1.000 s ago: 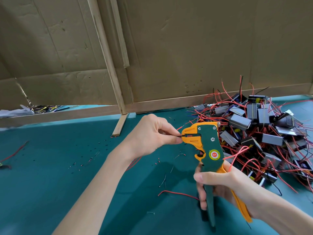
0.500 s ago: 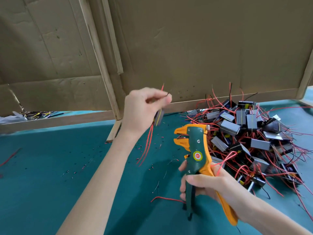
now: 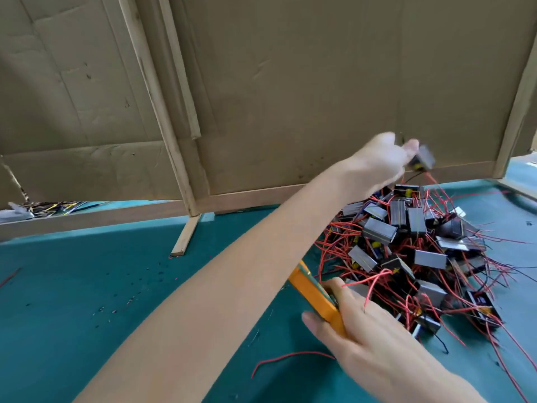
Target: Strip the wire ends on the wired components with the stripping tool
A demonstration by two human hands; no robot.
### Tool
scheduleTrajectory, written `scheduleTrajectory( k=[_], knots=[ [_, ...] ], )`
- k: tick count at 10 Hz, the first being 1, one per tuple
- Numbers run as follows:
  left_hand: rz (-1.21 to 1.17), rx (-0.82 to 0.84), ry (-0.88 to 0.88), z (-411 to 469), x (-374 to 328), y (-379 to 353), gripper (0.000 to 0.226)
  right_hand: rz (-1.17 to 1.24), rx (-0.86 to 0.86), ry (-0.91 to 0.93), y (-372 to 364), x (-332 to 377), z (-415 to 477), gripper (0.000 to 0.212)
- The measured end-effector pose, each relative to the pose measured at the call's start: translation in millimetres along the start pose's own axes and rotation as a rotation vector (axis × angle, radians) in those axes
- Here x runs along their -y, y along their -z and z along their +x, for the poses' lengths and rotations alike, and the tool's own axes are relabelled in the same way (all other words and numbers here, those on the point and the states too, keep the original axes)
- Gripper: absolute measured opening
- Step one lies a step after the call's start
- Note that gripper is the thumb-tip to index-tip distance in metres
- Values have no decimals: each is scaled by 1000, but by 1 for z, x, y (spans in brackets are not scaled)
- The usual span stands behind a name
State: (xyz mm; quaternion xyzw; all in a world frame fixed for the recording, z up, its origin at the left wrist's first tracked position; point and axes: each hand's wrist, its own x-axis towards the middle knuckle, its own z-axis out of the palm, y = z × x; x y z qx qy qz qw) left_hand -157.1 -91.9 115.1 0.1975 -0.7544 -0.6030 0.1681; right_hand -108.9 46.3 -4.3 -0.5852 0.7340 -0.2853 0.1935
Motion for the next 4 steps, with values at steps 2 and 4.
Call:
scheduleTrajectory(
  k=[2,4],
  knots=[
    [422,95,103,-23,3,28,68,-634,-33,-17,-24,-9,11,77],
    [301,-164,-301,-132,-9,76,76,-343,280,174,-9,-1,12,83]
  ],
)
